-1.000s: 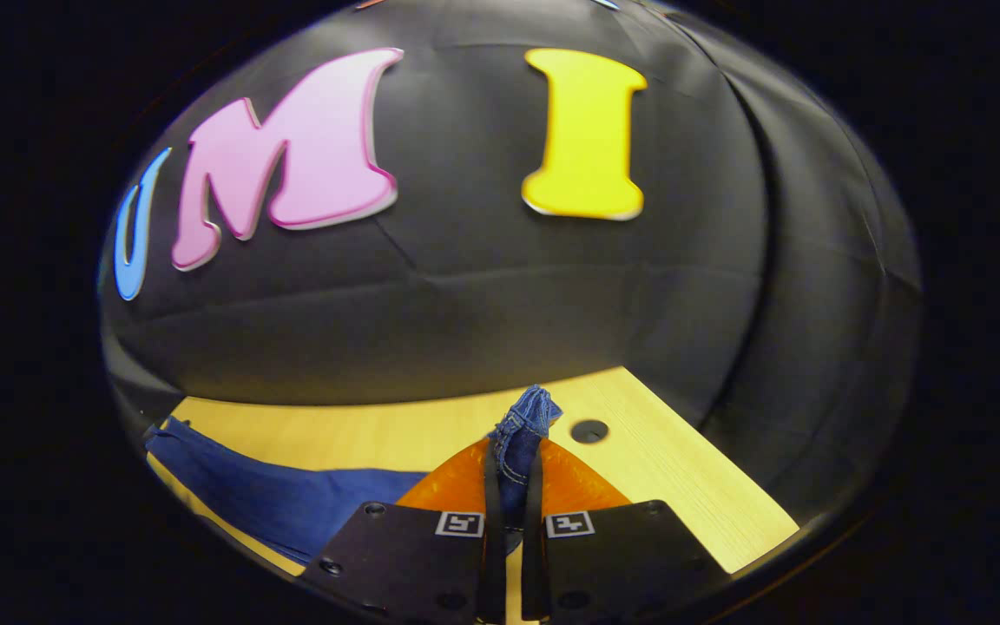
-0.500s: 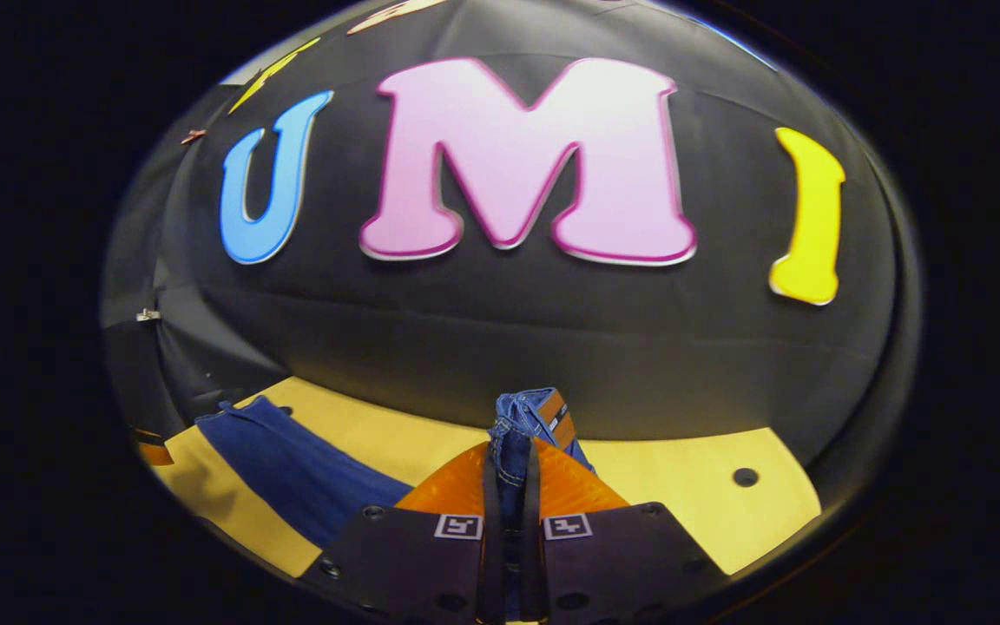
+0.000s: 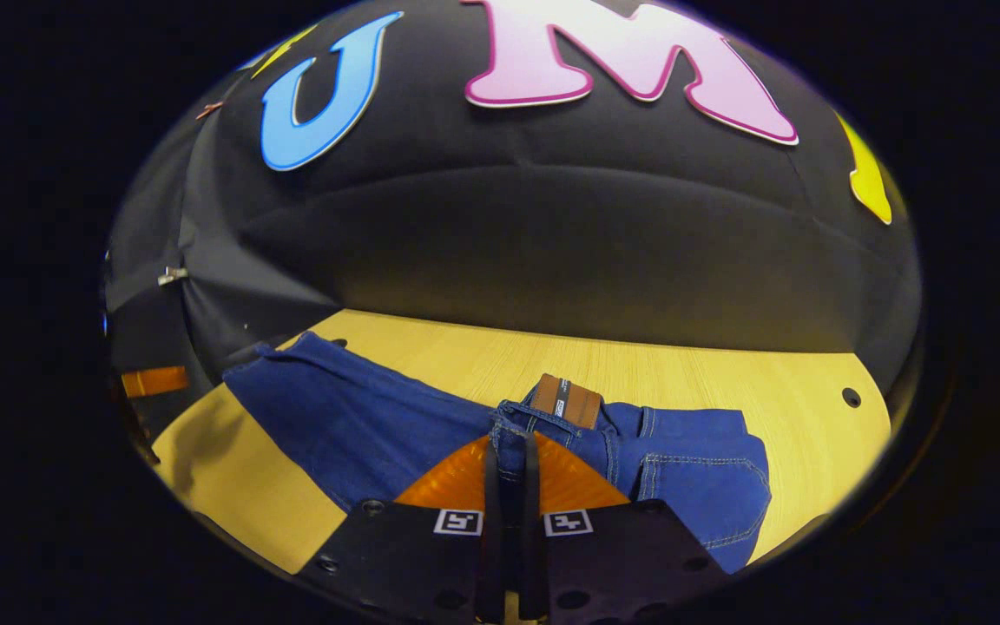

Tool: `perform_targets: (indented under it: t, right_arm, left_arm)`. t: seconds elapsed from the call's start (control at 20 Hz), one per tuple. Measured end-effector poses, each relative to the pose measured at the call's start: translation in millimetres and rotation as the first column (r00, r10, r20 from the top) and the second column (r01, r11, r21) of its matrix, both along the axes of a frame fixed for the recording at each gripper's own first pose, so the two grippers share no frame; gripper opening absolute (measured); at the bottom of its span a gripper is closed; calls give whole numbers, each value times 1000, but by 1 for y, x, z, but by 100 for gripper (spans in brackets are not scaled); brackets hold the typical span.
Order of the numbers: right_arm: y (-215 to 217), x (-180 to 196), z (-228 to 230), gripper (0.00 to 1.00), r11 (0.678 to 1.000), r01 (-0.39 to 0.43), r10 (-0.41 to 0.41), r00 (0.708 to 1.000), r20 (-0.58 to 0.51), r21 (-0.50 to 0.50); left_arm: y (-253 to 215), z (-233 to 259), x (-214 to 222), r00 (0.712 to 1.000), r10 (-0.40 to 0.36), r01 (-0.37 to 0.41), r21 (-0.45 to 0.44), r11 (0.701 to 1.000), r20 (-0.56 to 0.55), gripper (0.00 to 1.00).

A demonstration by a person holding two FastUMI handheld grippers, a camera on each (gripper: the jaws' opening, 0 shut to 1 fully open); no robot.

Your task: Grasp the waist and the cuffs of the jeans and fold them to make the two legs overlap; first hold the waist and fold one-third of the jeans toward the cuffs, then hold the cuffs and fold the remaining one-third in the same direction to finish folding.

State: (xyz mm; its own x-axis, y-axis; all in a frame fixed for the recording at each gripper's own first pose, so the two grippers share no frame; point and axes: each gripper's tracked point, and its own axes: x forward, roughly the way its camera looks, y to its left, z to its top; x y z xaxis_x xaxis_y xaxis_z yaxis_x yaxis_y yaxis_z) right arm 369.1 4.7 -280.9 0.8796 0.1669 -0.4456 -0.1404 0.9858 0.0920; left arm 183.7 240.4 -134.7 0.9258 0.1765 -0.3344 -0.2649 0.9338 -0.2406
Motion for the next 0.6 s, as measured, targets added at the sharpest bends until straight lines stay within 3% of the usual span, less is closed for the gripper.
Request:
perform_targets:
  t: [0.1, 0.2, 0.25, 0.35, 0.5, 0.6]
  right_arm:
    - [13, -7, -4, 16, 999, -39, 39, 999, -19, 35]
    - [28, -19, -11, 23, 991, -97, 103, 993, -58, 96]
    - [34, -25, -16, 32, 987, -114, 123, 990, -71, 113]
    - [39, -36, -18, 33, 984, -144, 152, 986, -71, 104]
    - [35, -45, -10, 100, 986, -144, 147, 988, -36, 85]
    - [27, -54, -5, 98, 987, -121, 125, 992, -33, 103]
  left_arm:
    - [28, -4, 22, 1000, 4, -3, 57, 998, -25, 97]
    - [42, -13, 51, 999, -34, 36, 53, 998, -38, 96]
    - [51, -23, 61, 997, -39, 42, 50, 998, -63, 97]
    - [74, -33, 77, 995, -33, 41, 80, 996, -99, 97]
    - [69, -40, 95, 990, -87, 90, 21, 996, -111, 97]
    - [73, -49, 100, 988, -67, 71, 28, 997, -136, 92]
